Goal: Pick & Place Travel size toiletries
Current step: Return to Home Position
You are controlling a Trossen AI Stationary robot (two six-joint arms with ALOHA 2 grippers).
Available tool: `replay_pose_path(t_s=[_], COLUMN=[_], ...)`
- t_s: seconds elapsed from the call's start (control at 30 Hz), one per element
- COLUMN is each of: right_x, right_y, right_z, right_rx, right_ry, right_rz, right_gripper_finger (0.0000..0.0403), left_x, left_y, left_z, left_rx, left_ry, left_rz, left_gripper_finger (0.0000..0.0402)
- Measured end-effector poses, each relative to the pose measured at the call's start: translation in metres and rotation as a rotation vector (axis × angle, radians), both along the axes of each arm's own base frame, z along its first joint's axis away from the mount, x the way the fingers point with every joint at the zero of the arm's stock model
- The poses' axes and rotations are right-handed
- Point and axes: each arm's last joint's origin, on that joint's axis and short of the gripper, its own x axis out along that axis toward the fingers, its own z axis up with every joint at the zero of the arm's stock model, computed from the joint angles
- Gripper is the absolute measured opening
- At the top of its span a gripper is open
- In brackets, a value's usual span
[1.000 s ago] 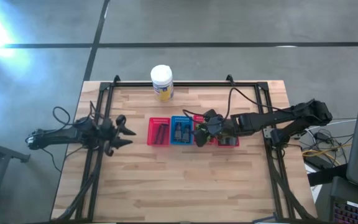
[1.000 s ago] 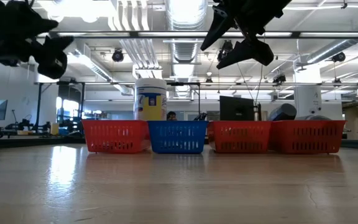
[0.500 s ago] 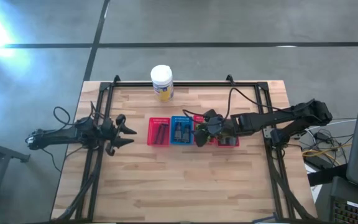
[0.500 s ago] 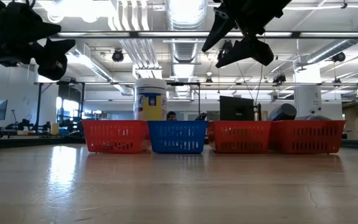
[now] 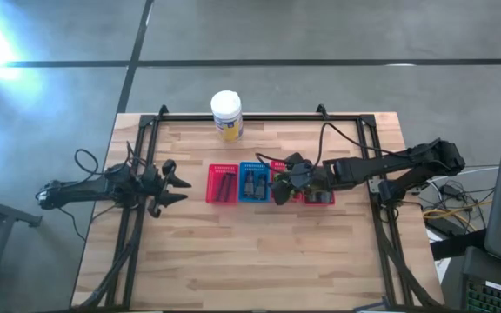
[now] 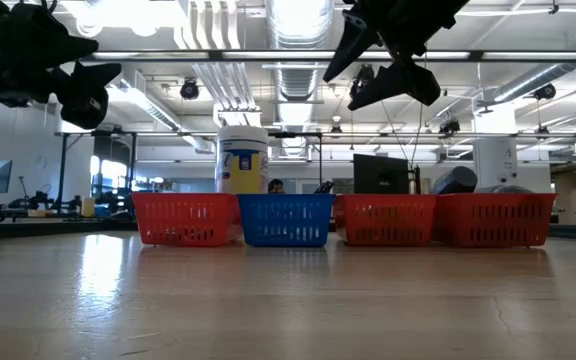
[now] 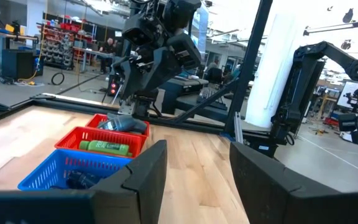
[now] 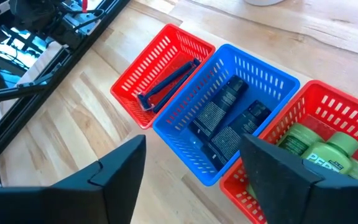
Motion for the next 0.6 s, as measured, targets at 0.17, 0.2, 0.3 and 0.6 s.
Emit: replay_pose_path(t_s=[0.17, 0.2, 0.3, 0.6], right_x=[0.0, 0.0, 0.0, 0.0], right_y=[0.0, 0.0, 0.0, 0.0001], right_z=[0.0, 0.0, 0.0, 0.0], right_rx=[0.0, 0.0, 0.0, 0.0], right_ry=[0.0, 0.0, 0.0, 0.0], right_rz=[0.0, 0.0, 0.0, 0.0], right_gripper_finger=[0.0272, 0.0275, 0.0285, 0.0315], left_x=[0.0, 0.0, 0.0, 0.0], left_y=[0.0, 0.0, 0.0, 0.0], left_z=[0.0, 0.0, 0.0, 0.0], left_rx=[0.0, 0.0, 0.0, 0.0], left_ry=[0.0, 0.0, 0.0, 0.0], left_rz=[0.0, 0.0, 0.0, 0.0], left_gripper_finger=[0.0181, 0.0181, 0.0181, 0.0181])
